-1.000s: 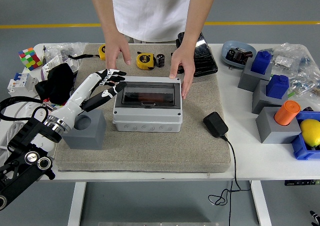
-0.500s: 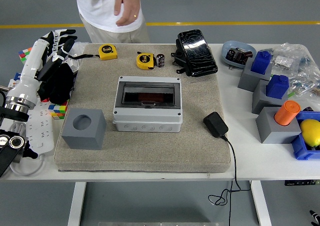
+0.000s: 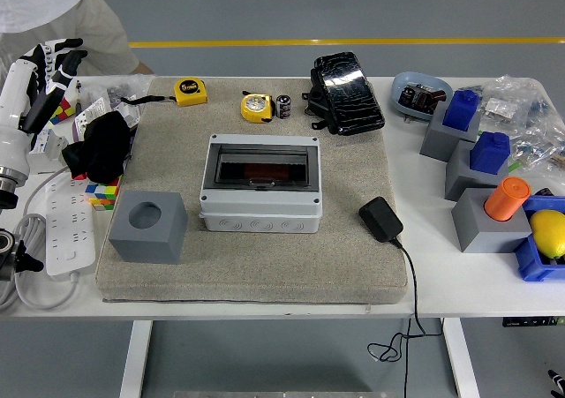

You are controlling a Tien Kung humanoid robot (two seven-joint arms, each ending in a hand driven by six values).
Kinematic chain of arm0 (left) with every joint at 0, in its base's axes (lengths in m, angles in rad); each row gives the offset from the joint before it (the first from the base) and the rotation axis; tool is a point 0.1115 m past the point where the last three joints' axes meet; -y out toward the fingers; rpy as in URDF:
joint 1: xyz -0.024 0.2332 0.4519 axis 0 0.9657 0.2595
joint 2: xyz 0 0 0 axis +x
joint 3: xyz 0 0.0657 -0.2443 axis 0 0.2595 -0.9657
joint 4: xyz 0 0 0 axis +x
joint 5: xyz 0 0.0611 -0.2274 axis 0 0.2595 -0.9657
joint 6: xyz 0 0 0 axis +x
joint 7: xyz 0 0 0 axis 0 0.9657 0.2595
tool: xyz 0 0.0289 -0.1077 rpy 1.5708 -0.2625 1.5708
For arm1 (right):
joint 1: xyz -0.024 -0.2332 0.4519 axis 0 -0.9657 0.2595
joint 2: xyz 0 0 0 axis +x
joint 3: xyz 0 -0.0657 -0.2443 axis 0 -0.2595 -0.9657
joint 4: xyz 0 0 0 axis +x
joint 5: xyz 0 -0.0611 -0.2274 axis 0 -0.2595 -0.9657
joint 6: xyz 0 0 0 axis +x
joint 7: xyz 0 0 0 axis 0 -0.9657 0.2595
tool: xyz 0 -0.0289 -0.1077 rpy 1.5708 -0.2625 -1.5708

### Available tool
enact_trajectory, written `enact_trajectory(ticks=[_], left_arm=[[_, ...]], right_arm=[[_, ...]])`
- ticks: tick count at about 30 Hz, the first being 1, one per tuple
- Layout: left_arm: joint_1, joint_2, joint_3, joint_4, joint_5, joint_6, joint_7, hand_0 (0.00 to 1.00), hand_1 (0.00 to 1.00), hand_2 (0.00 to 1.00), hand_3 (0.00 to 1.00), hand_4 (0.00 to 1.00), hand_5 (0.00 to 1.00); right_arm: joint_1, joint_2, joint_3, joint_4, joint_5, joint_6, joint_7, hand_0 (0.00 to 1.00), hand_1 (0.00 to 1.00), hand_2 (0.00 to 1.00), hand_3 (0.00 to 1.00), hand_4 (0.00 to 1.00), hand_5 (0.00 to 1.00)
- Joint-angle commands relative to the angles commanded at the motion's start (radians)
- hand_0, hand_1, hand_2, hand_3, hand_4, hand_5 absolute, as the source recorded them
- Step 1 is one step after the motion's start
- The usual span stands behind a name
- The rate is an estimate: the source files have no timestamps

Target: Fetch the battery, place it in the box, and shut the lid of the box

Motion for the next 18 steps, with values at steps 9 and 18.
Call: enact_trajectory(ticks=[9,18], left_arm=[[0.007,0.005,-0.036,-0.006,0.007,-0.007,0.002,0.668,0.763,0.738,0.757,0.998,0.998],[0.009,0.003,-0.052,-0.013,0.010,-0.015,0.002,0.668,0.763,0.738,0.757,0.998,0.998]], right_arm=[[-0.002,-0.003,0.004,0.000,-0.002,0.006,-0.005,0.635,0.657,0.648,0.534,0.943,0.436],[-0.005,-0.001,0.004,0.000,-0.002,0.009,-0.006,0.636,0.657,0.648,0.534,0.943,0.435]])
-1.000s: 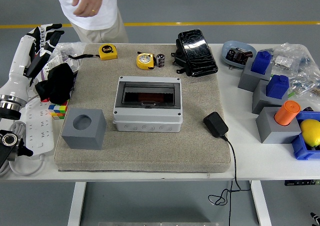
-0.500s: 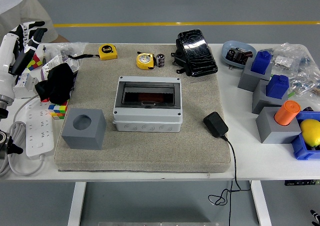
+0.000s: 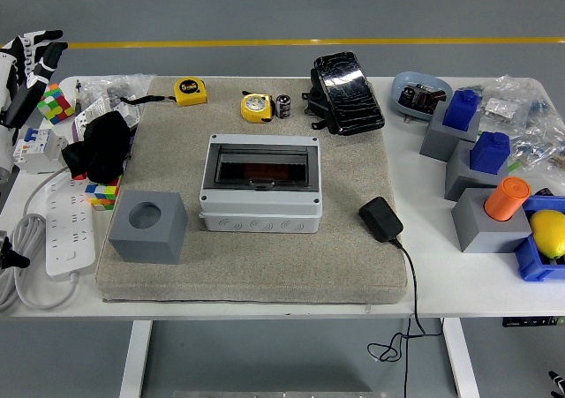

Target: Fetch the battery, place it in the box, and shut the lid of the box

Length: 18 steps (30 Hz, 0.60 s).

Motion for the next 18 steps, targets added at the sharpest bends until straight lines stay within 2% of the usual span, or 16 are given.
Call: enact_trajectory(ticks=[18], left_arm=[[0.005,0.003,0.006,-0.002,-0.004,-0.030,-0.004,0.673,0.767,0.741,0.758,0.998,0.998]], right_arm=[[-0.008,0.001,0.007,0.002,-0.003,0.000,0.001,0.638,0.656,0.648,0.534,0.945,0.436]])
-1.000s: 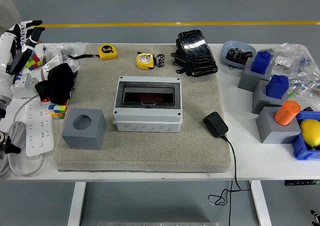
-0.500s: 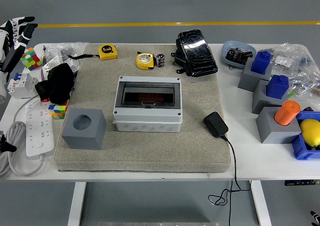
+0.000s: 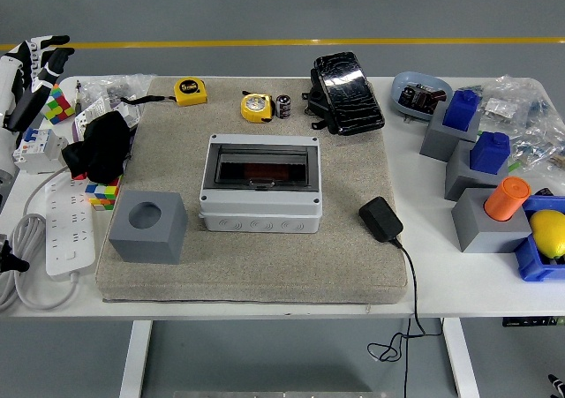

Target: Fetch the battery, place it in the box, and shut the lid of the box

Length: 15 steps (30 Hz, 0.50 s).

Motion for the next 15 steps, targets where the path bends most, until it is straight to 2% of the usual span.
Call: enact_trajectory(ticks=[8,15], left_arm=[[-0.016,0.004,0.003,0.002,0.002,-0.004,0.000,0.673,0.768,0.742,0.759,0.998,0.998],[-0.012,-0.003,-0.005,0.003,0.001,-0.019,0.002,0.674,0.769,0.744,0.759,0.998,0.998]], right_arm=[[0.011,-0.008,-0.020,-0.003,0.009,0.005,-0.006,0.637,0.656,0.649,0.534,0.946,0.438],[0.010,-0.014,0.005,0.001,-0.004,-0.005,-0.003,0.637,0.656,0.649,0.534,0.946,0.439]])
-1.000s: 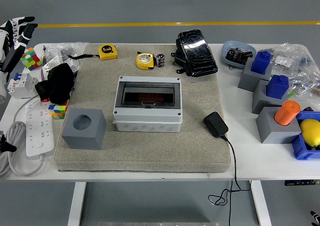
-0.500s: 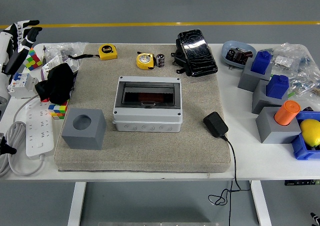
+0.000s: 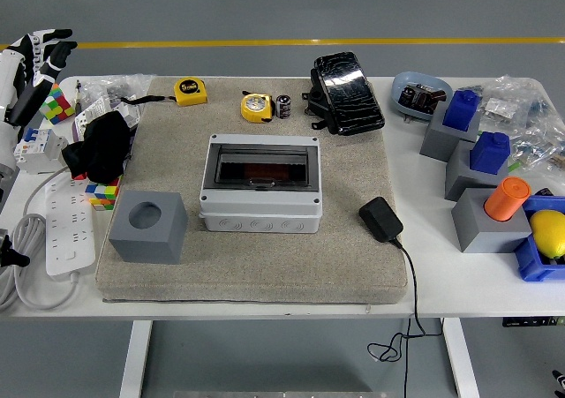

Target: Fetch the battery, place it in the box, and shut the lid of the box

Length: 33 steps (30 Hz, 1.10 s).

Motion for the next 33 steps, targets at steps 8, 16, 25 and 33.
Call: enact_trajectory(ticks=[8,16,25,33], left_arm=[[-0.006,0.000,0.001,-0.001,0.001,-0.010,0.001,0.677,0.770,0.744,0.760,0.998,0.998],[0.002,0.009,-0.015,-0.014,0.006,-0.010,0.001,0.679,0.770,0.746,0.760,0.998,0.998],[0.000,0.014,-0.022,-0.016,0.008,-0.011,0.002,0.679,0.771,0.745,0.760,0.998,0.998],[0.005,0.014,-0.022,-0.019,0.012,-0.014,0.008,0.680,0.771,0.747,0.760,0.998,0.998]], right_arm=[[0.008,0.009,0.011,-0.001,-0.012,0.005,0.008,0.637,0.656,0.649,0.535,0.947,0.439],[0.016,0.015,-0.015,-0.002,-0.004,0.003,0.004,0.637,0.656,0.648,0.534,0.946,0.435],[0.017,0.003,-0.021,-0.003,-0.004,0.001,-0.007,0.638,0.656,0.650,0.535,0.946,0.435],[0.016,0.008,-0.011,-0.002,-0.009,0.003,-0.007,0.637,0.655,0.649,0.534,0.945,0.436]])
